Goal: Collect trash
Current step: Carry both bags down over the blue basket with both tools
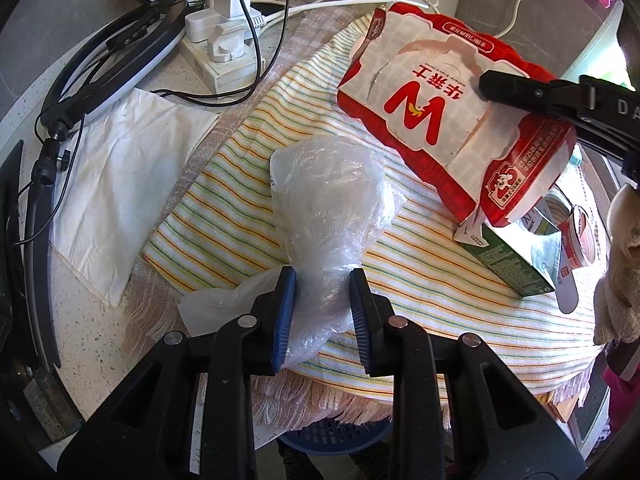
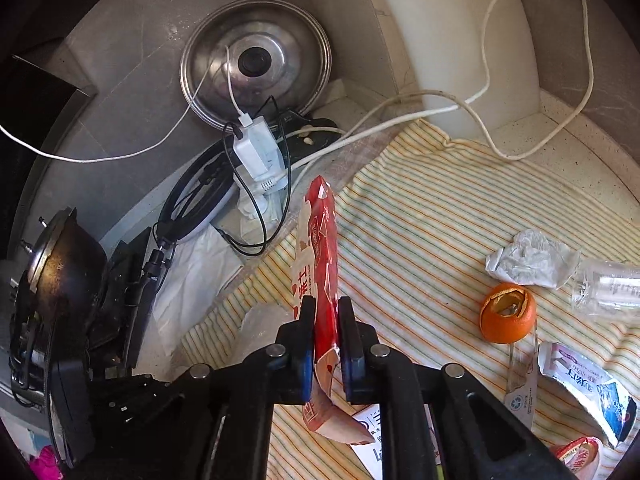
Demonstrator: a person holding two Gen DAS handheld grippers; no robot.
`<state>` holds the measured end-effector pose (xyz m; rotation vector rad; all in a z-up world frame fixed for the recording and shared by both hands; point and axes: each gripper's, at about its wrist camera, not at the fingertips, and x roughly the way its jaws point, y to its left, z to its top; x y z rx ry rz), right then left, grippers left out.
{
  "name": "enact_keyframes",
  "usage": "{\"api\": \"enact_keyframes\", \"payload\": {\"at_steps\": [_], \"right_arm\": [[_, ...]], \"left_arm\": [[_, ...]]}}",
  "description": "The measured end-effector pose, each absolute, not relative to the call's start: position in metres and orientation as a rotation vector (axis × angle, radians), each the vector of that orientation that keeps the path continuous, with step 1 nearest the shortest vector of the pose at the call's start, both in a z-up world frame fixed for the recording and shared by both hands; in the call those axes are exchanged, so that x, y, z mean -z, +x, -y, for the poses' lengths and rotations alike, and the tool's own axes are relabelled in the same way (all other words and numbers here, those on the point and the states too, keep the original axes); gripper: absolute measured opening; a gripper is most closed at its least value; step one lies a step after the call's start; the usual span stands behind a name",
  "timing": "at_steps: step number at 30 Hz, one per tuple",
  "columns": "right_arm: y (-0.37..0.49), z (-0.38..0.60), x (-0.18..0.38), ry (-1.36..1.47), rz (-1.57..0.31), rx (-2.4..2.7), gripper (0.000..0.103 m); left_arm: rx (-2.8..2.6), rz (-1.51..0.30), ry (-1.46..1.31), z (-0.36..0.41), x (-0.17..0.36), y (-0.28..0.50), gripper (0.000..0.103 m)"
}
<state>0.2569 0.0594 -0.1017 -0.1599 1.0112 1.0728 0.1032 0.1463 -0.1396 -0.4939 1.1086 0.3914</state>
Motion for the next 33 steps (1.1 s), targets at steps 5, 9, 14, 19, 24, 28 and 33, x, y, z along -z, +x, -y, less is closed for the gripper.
{"api": "enact_keyframes", "payload": {"at_steps": [5, 9, 14, 19, 24, 28, 33], "right_arm": [[0.245, -0.054, 0.089, -0.154, -0.971, -1.085, 0.008], [0.235, -0.046, 0.078, -0.153, -0.935, -1.09, 0.008], [0.229, -0.031, 0.066, -0.117, -0.919, -1.085, 0.008], [0.22, -0.012, 0.053, -0.077, -0.906, -1.079, 0.008], [0.204, 0.01, 0.042, -0.036, -0.903, -1.079, 0.008], [0.185, 0.03, 0.038, -0.009, -0.907, -1.074, 0.008], [0.159, 0.056, 0.04, 0.005, -0.921, -1.057, 0.008]], "left_arm": [[-0.388, -1.098, -0.49, -0.143, 0.136, 0.101, 0.024], [-0.385, -1.079, -0.496, -0.142, 0.13, 0.097, 0.022], [-0.367, -1.045, -0.483, -0.137, 0.115, 0.086, 0.022], [-0.362, -1.012, -0.488, -0.137, 0.1, 0.073, 0.022], [-0.35, -0.997, -0.491, -0.138, 0.092, 0.058, 0.022], [-0.334, -0.995, -0.491, -0.134, 0.089, 0.042, 0.022], [-0.317, -1.0, -0.467, -0.122, 0.088, 0.02, 0.022]]}}
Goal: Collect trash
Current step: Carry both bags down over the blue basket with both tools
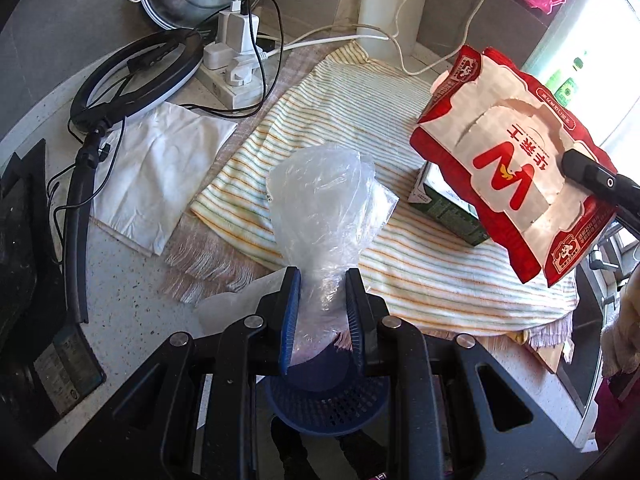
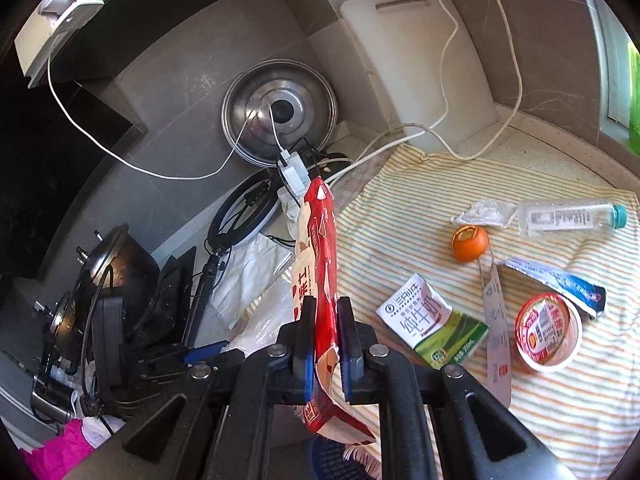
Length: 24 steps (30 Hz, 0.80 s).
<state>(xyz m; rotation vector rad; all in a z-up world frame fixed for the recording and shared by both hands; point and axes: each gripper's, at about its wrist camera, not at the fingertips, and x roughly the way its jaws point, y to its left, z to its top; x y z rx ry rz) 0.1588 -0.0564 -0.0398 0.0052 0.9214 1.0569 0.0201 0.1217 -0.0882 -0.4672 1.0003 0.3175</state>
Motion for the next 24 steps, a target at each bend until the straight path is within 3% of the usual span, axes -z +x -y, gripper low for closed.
{"api": "enact_keyframes", "payload": {"at_steps": [24], "right_arm": [[0.031, 0.145, 0.092, -0.022, -1.052, -0.936, 0.008]], "left_arm": [[-0.111, -1.119, -0.396, -0.046, 0.139, -0.052, 0.022]]}}
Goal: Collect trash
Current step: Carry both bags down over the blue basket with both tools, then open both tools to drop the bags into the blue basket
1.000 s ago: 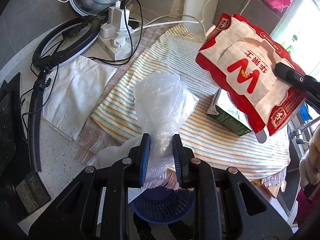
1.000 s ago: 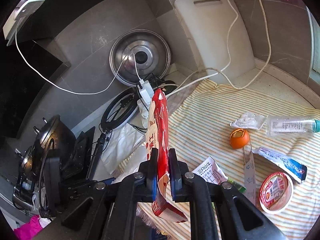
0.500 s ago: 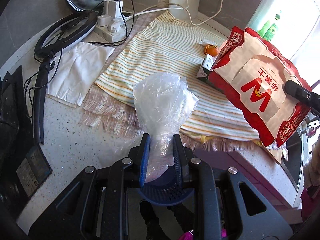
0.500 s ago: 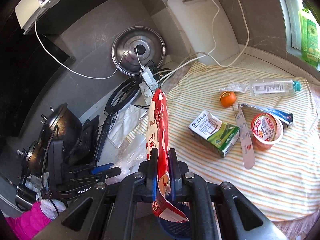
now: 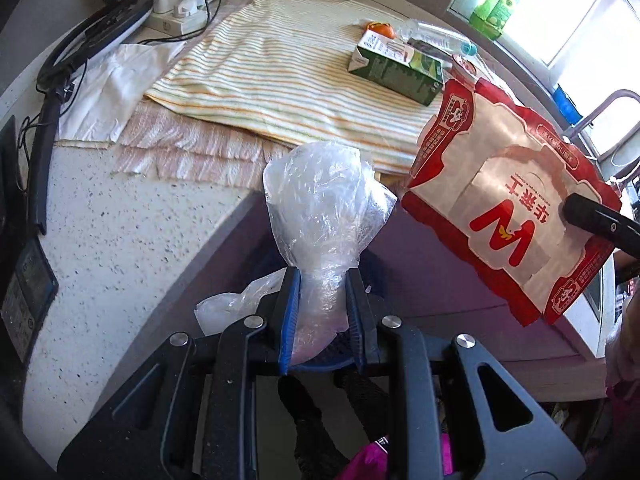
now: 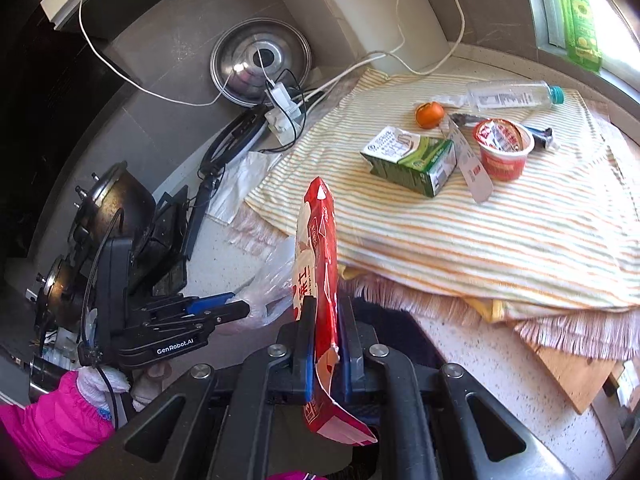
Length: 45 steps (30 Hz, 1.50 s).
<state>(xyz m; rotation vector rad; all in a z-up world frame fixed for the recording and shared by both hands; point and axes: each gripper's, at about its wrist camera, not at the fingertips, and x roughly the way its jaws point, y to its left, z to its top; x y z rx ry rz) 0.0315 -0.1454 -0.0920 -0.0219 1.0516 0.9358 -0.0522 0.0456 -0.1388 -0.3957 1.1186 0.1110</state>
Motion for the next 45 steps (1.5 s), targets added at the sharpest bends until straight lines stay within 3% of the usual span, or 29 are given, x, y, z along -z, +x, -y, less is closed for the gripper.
{"api": "enact_keyframes", "payload": {"at_steps": [23, 35, 45], "right_arm": [[-0.009, 0.153, 0.231, -0.154, -1.274, -0.719, 0.008], [0.003, 0.142, 0.29, -0.216, -1.336, -0.662, 0.009], [0.018, 0.117, 0.306, -0.239, -1.332, -0.648, 0.013]], "left_arm": [[-0.074, -1.386, -0.408, -0.026, 0.273, -0.047, 0.022], [-0.089, -1.444, -0.379, -0.01, 0.319, -0.025, 0.022], [-0.124, -1.46, -0.353, -0.009, 0.326, -0.016, 0.027]]}}
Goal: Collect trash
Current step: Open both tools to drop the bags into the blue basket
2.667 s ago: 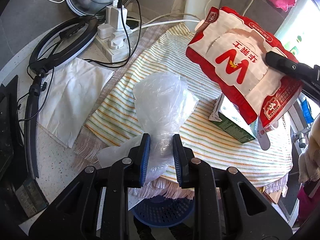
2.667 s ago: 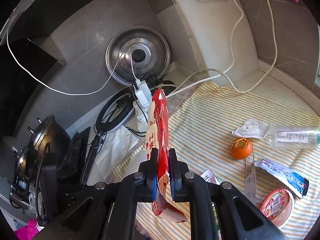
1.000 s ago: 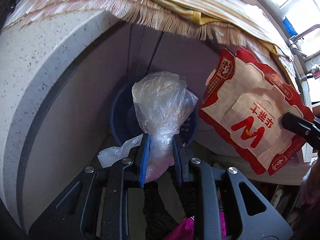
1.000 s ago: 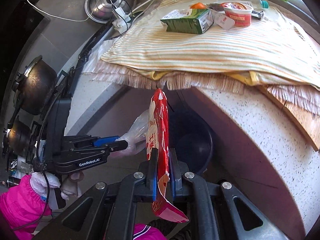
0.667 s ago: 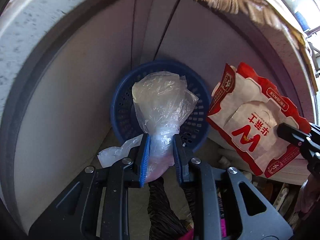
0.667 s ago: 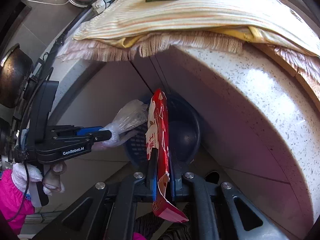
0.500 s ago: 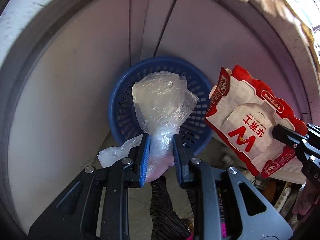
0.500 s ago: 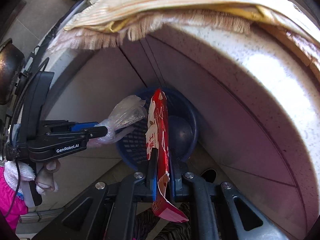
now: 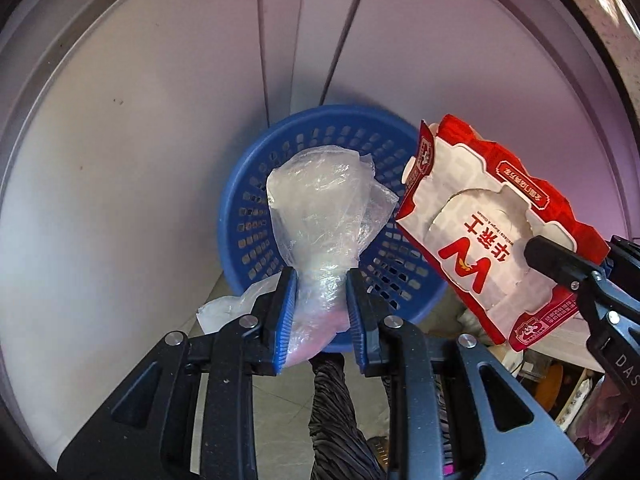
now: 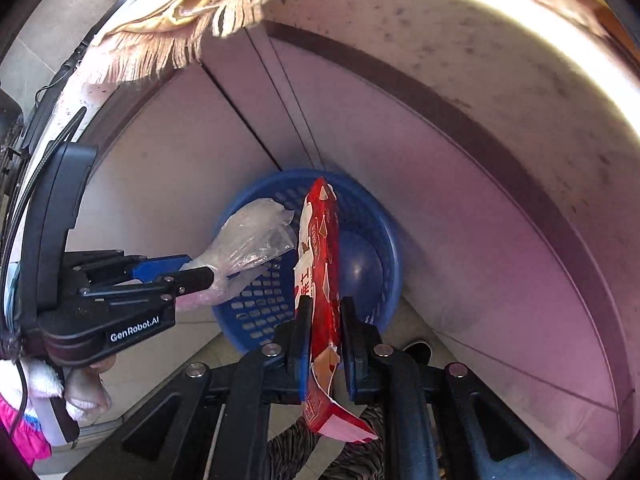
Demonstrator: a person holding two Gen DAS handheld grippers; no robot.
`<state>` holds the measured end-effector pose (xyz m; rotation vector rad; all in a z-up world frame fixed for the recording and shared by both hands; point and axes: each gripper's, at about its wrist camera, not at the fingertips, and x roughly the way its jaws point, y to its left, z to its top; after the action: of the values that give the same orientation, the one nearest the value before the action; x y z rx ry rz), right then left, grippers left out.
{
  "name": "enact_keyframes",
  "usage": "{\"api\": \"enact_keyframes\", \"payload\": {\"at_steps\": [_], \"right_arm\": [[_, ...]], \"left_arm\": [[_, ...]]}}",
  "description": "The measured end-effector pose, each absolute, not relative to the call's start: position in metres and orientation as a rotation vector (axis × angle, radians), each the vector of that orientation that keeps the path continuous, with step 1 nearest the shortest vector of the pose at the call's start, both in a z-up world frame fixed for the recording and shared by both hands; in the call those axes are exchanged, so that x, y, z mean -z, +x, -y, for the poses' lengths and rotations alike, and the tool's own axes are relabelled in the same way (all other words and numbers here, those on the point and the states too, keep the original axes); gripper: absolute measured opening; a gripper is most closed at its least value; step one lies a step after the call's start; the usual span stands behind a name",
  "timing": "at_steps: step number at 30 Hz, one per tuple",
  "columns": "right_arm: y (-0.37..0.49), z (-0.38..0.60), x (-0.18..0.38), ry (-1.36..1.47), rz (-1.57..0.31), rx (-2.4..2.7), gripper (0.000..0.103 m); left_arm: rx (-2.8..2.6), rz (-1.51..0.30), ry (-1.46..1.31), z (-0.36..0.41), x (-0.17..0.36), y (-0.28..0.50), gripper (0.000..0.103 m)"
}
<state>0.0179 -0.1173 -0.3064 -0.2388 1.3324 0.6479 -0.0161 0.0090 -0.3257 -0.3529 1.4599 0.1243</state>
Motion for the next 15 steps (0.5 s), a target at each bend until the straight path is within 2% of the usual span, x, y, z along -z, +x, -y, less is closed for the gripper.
{"api": "enact_keyframes", "payload": {"at_steps": [2, 5, 9, 15], "right_arm": [[0.02, 0.116, 0.307, -0.244, -1.325, -0.648, 0.019], [0.021, 0.113, 0.309, -0.246, -1.319, -0.648, 0.026], [0.016, 0.106, 0.306, -0.255, -1.309, -0.651, 0.028], [0.016, 0.112, 0.297, -0.276, -1.293, -0.651, 0.05]], "left_arm": [[-0.135, -1.461, -0.349, -0.009, 0.326, -0.015, 0.031], [-0.14, -1.461, -0.35, -0.012, 0.326, -0.016, 0.032], [-0.149, -1.461, -0.337, -0.012, 0.323, -0.016, 0.033], [-0.155, -1.442, -0.337, -0.015, 0.313, -0.022, 0.035]]}}
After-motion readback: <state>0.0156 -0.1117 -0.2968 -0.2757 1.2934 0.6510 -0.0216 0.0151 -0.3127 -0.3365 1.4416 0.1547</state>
